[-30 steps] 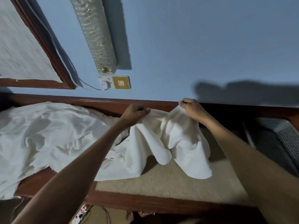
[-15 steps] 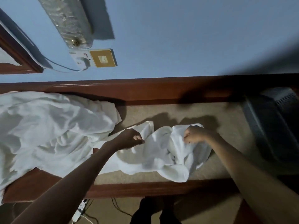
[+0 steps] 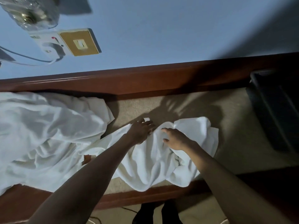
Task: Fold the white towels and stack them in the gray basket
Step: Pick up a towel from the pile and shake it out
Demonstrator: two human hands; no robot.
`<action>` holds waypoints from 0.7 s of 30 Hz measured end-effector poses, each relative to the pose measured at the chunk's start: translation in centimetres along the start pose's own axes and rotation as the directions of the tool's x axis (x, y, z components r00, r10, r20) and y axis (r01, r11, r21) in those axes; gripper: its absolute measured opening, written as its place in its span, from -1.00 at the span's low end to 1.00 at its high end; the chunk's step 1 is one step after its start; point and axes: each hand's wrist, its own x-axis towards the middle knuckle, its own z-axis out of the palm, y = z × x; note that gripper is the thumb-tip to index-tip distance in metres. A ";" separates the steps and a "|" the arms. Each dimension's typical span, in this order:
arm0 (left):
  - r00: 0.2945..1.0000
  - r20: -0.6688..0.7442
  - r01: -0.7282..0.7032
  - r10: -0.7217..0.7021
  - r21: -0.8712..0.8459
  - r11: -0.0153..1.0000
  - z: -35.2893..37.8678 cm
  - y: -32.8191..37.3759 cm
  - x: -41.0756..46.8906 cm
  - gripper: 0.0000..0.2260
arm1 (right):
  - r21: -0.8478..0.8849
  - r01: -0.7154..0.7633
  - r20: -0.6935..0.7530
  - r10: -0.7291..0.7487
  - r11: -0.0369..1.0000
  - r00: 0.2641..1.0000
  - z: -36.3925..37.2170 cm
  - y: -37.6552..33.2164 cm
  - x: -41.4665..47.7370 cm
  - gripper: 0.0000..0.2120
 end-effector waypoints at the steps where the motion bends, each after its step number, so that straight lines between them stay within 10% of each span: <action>1: 1.000 0.019 0.010 -0.011 0.040 0.999 -0.3 -0.1 0.2 -0.63 | -0.028 -0.015 0.024 0.016 0.999 1.000 0.2 0.3 0.1 -0.45; 6: 0.995 0.046 0.078 -0.085 0.136 0.988 -1.6 -1.1 0.5 -0.76 | 0.035 -0.071 0.093 0.068 0.997 0.993 -0.5 1.0 -0.3 -0.46; 13: 0.970 -0.118 0.096 -0.211 -0.613 0.784 -11.8 -1.2 -1.6 -0.76 | 0.441 0.045 -0.057 -0.022 0.896 0.998 -7.6 -1.7 -1.7 -0.25; 17: 0.968 -0.138 0.028 -0.207 -0.766 0.642 -19.2 0.6 -3.3 -0.59 | 0.351 0.196 -0.154 -0.150 0.916 0.977 -13.7 -5.0 -3.6 -0.59; 21: 0.945 -0.204 -0.015 -0.258 -0.810 0.586 -25.1 2.4 -4.7 -0.63 | 0.383 0.344 -0.168 -0.301 0.857 0.939 -19.8 -6.4 -6.1 -0.48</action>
